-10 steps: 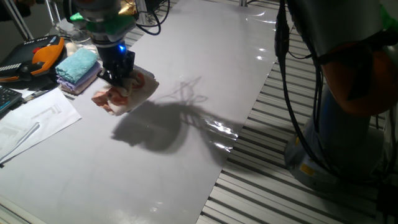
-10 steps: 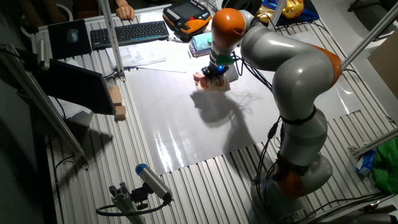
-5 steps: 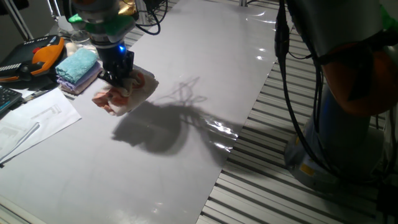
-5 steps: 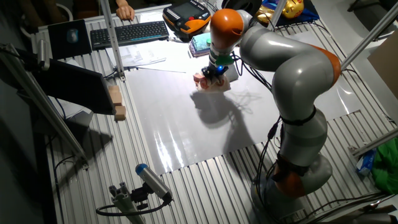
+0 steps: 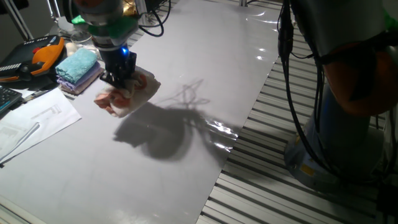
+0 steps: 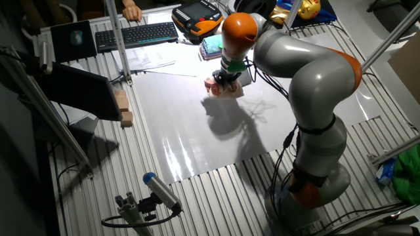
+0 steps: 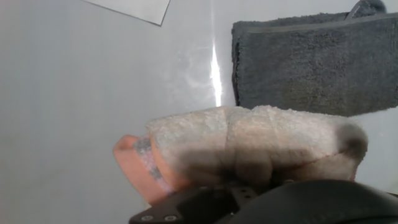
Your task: Clean the table with a cloth
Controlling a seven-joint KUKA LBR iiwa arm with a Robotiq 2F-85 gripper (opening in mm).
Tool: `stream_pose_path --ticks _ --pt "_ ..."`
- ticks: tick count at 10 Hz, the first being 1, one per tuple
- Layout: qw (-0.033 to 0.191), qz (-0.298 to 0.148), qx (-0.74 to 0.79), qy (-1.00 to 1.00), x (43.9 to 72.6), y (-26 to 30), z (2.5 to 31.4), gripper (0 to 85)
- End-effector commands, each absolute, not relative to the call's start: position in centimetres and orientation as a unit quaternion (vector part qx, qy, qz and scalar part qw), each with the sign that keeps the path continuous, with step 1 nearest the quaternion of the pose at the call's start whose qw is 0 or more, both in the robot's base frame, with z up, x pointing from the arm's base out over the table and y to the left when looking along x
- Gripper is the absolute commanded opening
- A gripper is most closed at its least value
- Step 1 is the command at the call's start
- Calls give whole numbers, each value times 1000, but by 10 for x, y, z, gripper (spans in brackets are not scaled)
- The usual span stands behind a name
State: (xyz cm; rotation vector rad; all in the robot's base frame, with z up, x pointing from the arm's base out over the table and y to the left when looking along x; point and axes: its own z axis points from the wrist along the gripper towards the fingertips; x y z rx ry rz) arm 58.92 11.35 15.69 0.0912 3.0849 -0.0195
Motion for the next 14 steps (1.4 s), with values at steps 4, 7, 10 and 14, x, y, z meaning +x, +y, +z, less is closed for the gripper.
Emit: stream_pose_path --ticks 4,7,10,14 --pt "28 -6 30 999 580 133 133 0" --pt "26 -9 22 999 574 146 117 0" --pt "24 18 -1 1000 568 143 106 0" --pt "27 19 -6 999 566 135 93 0"
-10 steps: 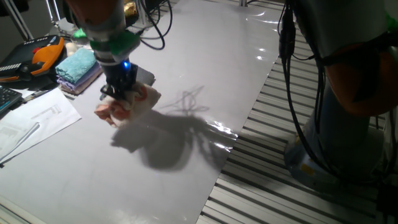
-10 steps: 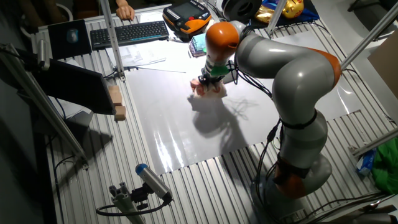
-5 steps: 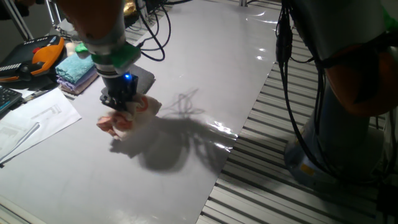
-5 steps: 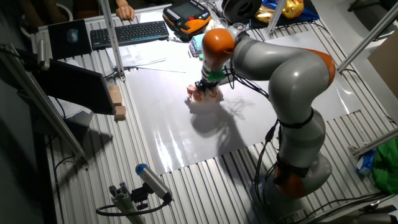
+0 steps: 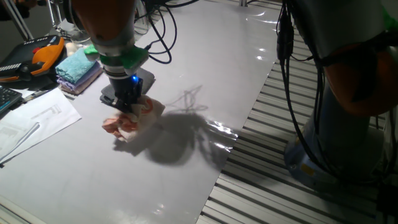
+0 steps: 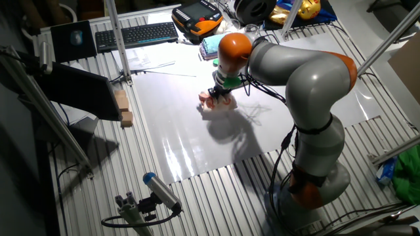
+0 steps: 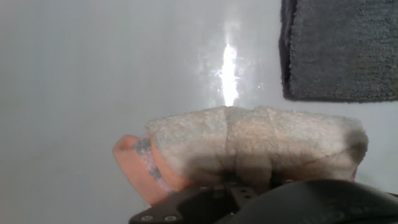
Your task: Clean the table with a cloth
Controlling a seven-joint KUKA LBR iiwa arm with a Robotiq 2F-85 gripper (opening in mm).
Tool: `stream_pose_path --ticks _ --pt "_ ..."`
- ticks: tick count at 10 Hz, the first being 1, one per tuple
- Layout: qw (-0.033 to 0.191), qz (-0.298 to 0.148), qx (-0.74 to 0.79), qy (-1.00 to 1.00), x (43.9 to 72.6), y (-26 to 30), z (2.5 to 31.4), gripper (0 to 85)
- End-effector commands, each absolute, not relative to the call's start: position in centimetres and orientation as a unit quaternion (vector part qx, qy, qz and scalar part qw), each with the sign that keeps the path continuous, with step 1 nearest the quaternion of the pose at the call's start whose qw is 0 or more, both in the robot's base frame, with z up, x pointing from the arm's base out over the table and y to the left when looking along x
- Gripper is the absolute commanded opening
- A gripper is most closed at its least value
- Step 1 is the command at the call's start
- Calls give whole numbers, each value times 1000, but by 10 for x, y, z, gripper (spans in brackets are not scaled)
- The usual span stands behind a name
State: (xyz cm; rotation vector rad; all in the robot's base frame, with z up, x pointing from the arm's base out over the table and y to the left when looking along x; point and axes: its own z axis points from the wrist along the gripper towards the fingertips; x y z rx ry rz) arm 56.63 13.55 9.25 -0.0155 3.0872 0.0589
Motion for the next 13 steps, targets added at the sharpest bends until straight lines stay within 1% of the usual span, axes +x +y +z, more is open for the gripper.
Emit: stream_pose_path --ticks 1,2,3,5,6,8,9,10,11,13 --pt "26 16 -1 1000 567 135 91 0" --pt "24 13 4 1000 568 135 90 0" --pt "23 -8 4 1000 566 134 88 0" --pt "22 21 2 1000 557 125 83 0" --pt "16 26 -4 1000 553 121 81 0" --pt "11 25 -11 1000 547 117 80 0" --pt "4 21 -18 1000 543 117 83 0" --pt "-3 9 -26 1000 538 117 86 0" --pt "-5 -10 -22 1000 533 118 85 0" --pt "1 -15 -19 1000 527 117 75 0"
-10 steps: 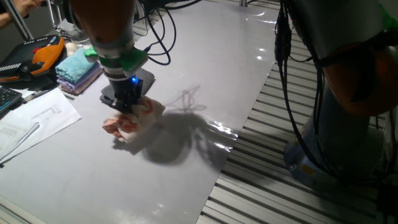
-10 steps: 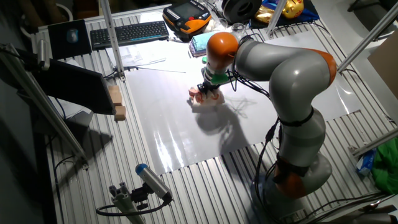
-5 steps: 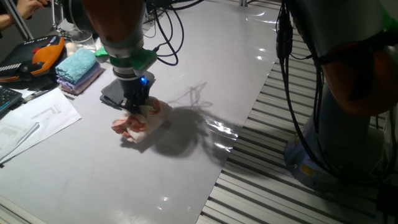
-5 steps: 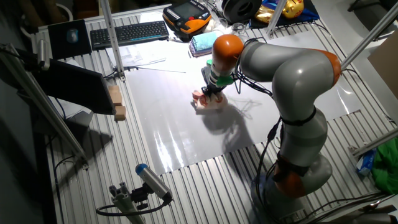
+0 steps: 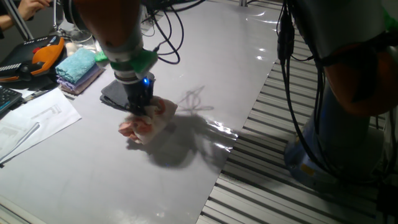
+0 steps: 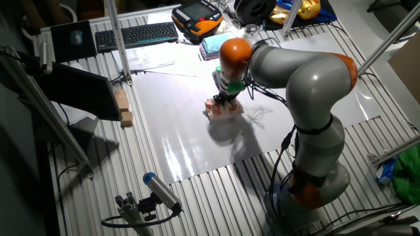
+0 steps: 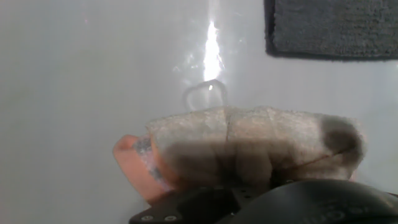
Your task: Clean the table with a cloth
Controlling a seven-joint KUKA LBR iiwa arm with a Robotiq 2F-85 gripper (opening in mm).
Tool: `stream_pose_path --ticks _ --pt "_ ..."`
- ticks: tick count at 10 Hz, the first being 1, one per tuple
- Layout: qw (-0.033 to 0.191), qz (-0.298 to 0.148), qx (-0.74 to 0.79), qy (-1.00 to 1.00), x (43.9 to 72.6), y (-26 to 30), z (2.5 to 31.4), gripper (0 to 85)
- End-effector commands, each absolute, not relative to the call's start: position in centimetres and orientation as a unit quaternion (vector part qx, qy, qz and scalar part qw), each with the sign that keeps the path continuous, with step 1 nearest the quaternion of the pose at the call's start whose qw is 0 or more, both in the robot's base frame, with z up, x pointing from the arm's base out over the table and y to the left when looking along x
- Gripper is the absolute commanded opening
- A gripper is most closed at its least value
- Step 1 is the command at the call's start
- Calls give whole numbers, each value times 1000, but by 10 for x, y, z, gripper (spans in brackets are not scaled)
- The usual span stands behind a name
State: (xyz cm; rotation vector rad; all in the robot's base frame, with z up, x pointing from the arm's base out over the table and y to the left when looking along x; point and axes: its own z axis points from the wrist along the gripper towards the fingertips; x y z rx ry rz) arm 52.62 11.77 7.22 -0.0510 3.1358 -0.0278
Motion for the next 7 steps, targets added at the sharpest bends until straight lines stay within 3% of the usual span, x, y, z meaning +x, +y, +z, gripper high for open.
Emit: stream_pose_path --ticks 1,7 --pt "2 -2 -12 1000 526 117 69 0" --pt "8 9 11 1000 532 121 50 0"
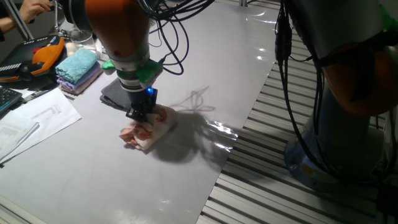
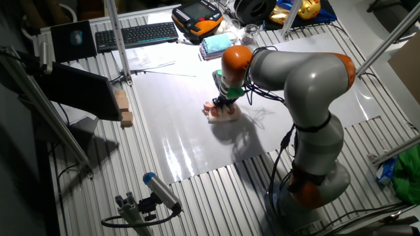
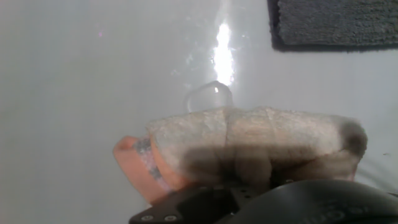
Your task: Clean the table with a cloth
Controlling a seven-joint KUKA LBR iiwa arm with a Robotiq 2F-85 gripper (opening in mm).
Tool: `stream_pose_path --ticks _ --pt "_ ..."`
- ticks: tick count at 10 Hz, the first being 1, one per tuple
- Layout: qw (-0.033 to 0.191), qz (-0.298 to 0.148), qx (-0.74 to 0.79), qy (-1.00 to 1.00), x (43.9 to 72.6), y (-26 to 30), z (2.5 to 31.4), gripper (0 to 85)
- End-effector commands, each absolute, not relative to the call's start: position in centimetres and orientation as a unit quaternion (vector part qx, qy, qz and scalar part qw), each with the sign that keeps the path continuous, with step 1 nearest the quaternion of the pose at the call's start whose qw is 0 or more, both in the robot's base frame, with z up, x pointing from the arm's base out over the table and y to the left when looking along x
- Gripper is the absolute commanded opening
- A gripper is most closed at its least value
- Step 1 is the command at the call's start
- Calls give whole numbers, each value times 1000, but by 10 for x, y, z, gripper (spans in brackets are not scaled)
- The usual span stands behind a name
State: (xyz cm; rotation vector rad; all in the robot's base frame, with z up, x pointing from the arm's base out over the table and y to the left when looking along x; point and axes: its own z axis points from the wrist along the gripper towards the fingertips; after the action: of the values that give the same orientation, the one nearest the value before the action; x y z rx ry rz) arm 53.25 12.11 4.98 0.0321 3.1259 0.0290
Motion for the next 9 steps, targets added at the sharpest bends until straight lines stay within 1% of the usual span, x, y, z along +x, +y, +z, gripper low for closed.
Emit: stream_pose_path --ticks 1,3,9 --pt "8 11 11 1000 535 122 48 0" --pt "9 15 14 1000 540 126 41 0" --pt "6 12 18 1000 553 132 44 0"
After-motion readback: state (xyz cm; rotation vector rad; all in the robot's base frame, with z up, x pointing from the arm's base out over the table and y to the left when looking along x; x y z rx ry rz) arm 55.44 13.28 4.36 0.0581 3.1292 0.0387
